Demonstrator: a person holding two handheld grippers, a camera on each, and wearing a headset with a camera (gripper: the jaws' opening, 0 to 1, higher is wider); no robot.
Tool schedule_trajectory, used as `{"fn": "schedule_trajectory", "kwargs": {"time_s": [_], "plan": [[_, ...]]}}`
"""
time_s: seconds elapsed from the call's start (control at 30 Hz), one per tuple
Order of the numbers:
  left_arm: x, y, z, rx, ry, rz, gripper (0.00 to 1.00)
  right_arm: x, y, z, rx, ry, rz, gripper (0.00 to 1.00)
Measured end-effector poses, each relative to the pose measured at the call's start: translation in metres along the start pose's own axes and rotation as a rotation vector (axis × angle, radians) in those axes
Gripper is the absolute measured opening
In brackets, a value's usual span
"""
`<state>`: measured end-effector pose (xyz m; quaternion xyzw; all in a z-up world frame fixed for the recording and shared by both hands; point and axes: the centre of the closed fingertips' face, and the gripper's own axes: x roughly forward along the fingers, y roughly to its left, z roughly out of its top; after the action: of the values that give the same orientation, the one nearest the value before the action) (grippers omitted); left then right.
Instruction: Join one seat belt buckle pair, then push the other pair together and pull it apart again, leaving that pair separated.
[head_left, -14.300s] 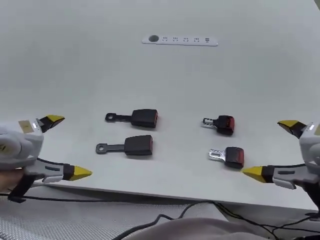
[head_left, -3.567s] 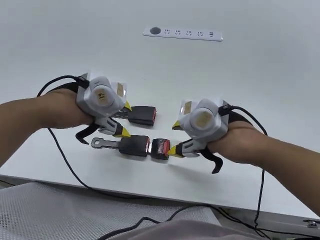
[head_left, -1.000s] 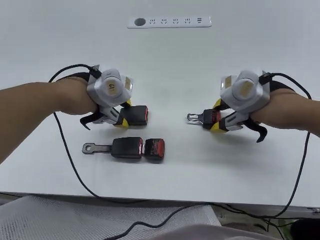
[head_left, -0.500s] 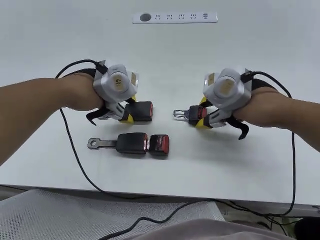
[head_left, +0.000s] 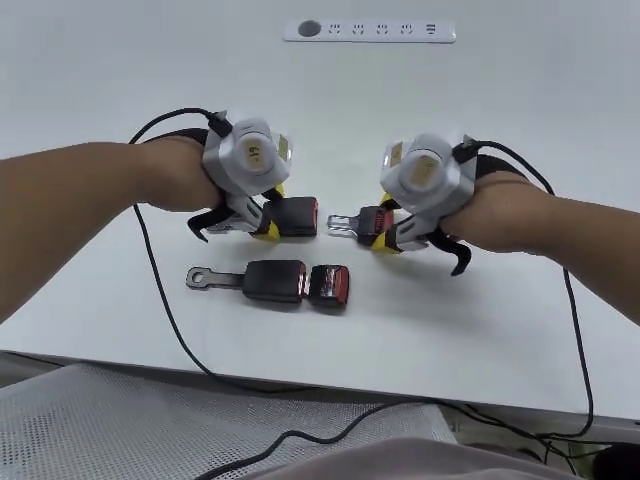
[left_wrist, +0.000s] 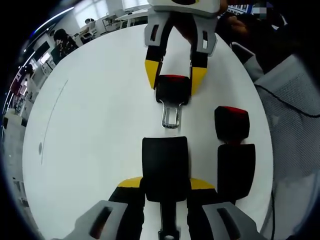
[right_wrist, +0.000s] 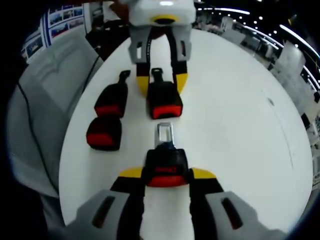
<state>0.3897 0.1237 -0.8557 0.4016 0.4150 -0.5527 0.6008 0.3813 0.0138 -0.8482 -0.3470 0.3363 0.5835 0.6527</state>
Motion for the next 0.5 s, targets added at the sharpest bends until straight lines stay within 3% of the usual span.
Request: {"fn": "schedule_trajectory", "kwargs": {"time_s": [0.5], "plan": [[0.001,-0.001,0.0,0.013,0.001,-0.007,0.32,0.007,-0.004,0.011,-0.039,0.021,0.002,0.33]]}}
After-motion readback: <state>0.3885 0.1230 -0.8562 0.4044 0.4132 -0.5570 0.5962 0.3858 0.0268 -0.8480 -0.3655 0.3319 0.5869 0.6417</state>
